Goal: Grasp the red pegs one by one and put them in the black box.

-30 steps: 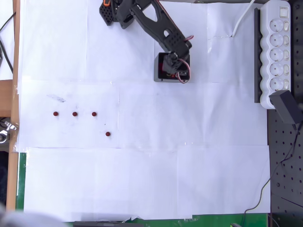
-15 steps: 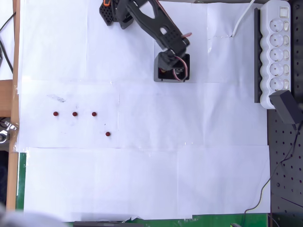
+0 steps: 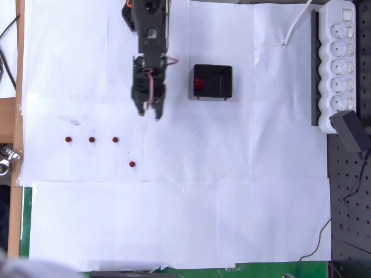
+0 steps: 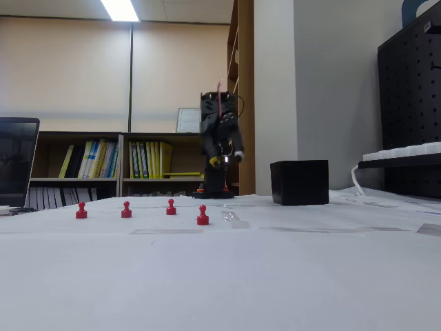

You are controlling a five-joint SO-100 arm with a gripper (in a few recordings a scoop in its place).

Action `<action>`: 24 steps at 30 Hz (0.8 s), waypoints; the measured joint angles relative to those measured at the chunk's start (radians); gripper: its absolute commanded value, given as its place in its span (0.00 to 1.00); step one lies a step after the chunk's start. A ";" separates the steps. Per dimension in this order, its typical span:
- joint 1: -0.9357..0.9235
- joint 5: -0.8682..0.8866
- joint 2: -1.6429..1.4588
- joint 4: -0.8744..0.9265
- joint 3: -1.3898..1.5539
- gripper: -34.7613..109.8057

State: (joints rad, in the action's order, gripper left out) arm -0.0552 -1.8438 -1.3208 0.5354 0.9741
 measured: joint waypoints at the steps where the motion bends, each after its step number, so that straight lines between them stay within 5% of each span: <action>1: -0.015 0.011 -0.029 -0.046 -0.021 0.35; 10: -0.114 0.058 -0.201 -0.457 -0.127 0.35; 24: -0.127 0.077 -0.397 -0.673 -0.051 0.35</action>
State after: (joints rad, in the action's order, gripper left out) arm -0.1825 -1.7671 -1.7181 -0.1381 0.9235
